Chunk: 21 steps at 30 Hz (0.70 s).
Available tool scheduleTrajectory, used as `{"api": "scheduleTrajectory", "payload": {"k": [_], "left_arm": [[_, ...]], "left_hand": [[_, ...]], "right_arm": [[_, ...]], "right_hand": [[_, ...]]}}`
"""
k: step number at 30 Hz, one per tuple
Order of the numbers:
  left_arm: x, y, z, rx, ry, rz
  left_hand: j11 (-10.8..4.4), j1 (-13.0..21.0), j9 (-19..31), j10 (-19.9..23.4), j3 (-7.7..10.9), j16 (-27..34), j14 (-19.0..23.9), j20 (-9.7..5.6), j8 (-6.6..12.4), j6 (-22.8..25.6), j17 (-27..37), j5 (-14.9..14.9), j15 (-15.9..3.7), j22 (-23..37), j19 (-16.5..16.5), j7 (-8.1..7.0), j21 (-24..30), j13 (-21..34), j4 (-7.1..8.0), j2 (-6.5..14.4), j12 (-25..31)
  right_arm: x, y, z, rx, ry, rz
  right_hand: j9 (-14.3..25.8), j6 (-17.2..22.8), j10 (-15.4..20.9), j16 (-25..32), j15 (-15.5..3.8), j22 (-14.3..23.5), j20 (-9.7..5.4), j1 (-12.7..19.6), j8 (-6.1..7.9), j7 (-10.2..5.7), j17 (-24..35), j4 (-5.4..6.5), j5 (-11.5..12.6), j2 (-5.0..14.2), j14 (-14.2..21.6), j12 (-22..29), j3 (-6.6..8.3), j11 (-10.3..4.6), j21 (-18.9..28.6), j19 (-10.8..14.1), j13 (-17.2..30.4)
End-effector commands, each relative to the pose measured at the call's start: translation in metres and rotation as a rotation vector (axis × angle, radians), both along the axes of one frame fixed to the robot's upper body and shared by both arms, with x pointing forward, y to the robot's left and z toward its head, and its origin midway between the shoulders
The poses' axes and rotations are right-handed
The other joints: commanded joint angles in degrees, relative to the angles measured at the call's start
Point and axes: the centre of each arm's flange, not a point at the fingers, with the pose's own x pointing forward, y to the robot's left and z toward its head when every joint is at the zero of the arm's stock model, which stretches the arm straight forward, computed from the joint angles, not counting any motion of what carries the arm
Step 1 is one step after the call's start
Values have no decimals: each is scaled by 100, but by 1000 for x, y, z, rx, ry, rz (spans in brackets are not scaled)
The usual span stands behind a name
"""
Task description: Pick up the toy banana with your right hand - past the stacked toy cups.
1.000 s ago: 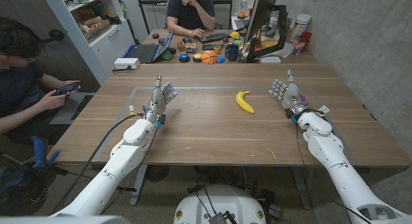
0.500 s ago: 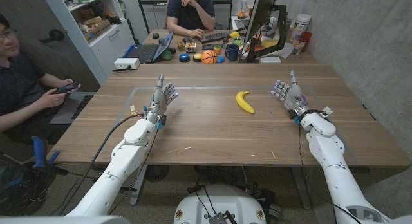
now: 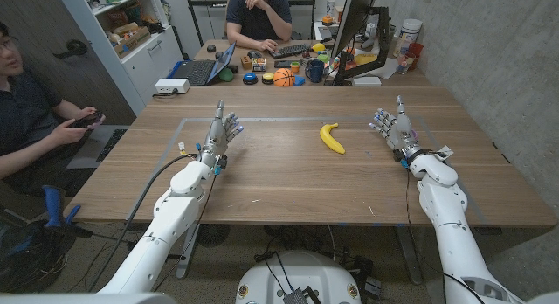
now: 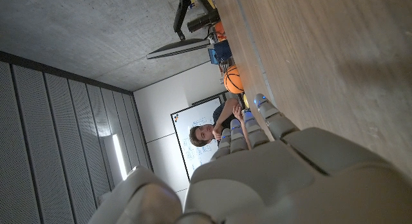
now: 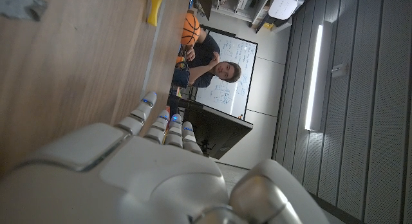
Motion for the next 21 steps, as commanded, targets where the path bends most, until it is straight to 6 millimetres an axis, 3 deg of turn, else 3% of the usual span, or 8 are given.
{"api": "scheduleTrajectory", "payload": {"k": [1, 14, 21], "left_arm": [[6, 0, 2, -2, 7, 7], [10, -1, 5, -2, 7, 2], [11, -2, 4, -5, 16, 0]], "left_hand": [[8, 20, 21, -14, -34, 5, 5, 37, -7, -4, 29, 25, 3, 20, 0, -21, -6, -7, 34, 43, -13], [6, 40, 19, -5, -44, -1, 1, 47, -10, 4, 28, 41, -8, 21, -2, -20, -9, -21, 25, 80, -14], [-6, 55, 18, 2, -48, 0, 13, 52, -12, 8, 28, 49, -3, 21, -1, -30, -9, -29, 19, 103, -14]], "right_arm": [[2, -3, -2, 15, 3, -2], [1, 3, 3, -12, -15, -4], [-5, 10, 10, -97, -38, -47]], "right_hand": [[18, -19, 49, 39, -5, 8, -2, 42, 26, -9, 19, 2, 24, 33, 9, 21, -43, 3, -34, 49, 20], [16, -50, 44, 34, -18, 10, 4, 66, 12, -40, 16, -13, 33, 64, 0, 17, -76, -39, -70, 85, 19], [14, -57, 81, 39, -89, 8, 31, 279, 23, -271, 8, -119, 45, 201, 20, 29, -20, -118, -128, 177, 21]]}}
